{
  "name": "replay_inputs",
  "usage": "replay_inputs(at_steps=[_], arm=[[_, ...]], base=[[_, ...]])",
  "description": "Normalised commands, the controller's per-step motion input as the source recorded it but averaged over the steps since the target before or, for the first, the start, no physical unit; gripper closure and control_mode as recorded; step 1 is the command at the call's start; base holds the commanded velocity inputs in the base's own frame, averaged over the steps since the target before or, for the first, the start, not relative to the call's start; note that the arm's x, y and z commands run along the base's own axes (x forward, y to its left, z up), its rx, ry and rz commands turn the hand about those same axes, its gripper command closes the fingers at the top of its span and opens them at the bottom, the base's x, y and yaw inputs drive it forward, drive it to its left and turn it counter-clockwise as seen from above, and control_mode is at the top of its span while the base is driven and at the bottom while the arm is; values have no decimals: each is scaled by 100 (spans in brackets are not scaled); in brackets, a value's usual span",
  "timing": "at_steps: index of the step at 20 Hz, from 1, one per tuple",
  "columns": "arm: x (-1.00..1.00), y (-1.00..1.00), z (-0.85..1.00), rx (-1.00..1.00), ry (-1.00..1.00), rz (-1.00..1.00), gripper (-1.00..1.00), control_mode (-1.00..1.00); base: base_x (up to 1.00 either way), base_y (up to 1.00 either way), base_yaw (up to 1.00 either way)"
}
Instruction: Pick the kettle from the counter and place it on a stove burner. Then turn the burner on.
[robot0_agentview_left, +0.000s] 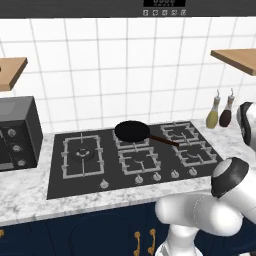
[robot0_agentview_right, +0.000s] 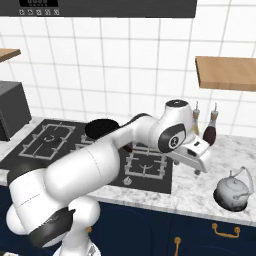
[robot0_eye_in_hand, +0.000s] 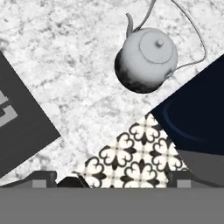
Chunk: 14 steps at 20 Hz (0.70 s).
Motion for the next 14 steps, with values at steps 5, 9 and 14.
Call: replay_inputs(at_steps=[5, 9, 14], arm=[[0, -46, 12, -8, -3, 13, -100, -100], [0, -39, 16, -1, -2, 15, -100, -100], [1, -42, 16, 0, -3, 10, -100, -100]], base=[[0, 0, 0], [0, 0, 0], [0, 0, 0]])
